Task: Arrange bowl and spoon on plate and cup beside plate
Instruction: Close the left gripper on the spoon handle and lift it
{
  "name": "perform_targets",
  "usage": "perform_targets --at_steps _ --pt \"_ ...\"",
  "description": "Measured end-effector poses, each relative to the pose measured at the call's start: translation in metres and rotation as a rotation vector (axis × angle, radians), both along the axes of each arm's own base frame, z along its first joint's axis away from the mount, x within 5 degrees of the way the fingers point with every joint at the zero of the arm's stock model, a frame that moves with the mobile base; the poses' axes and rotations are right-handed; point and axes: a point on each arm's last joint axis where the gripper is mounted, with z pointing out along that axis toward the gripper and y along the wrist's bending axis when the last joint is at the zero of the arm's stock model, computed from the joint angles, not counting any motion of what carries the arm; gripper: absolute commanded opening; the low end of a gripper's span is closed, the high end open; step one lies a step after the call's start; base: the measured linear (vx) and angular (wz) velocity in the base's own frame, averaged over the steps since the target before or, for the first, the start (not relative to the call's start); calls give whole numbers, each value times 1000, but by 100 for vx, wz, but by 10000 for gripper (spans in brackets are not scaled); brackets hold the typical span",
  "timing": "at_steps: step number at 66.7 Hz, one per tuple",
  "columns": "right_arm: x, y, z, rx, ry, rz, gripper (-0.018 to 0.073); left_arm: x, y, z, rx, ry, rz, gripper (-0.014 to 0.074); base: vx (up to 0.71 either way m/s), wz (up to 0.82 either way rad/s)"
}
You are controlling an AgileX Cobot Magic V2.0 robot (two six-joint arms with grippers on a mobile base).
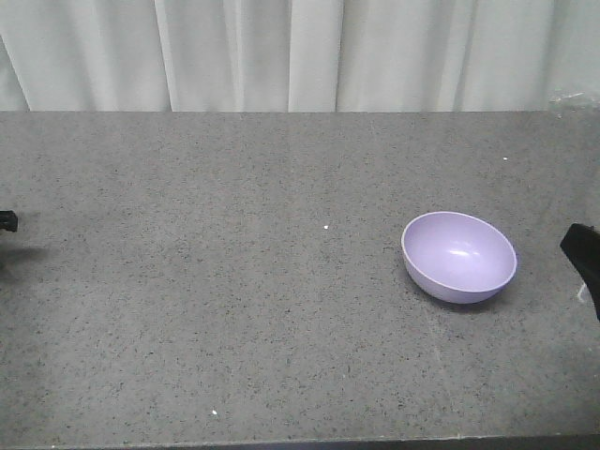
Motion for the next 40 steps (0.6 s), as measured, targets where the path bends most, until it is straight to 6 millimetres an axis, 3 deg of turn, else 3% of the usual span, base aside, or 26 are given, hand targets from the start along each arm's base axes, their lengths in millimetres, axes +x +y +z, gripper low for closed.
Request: perform_targets --at_steps 14,23,31,40 --pt "0 0 0 0 0 0 589 2 0 -1 -8 1 3 298 0 0" --pt "0 0 0 -1 0 0 589 2 0 -2 -9 4 3 169 0 0" --pt "0 0 0 -1 0 1 589 1 0 -2 0 15 -15 -5 0 0" --pt "0 0 0 0 0 1 589 1 0 -1 5 20 -35 -8 0 0"
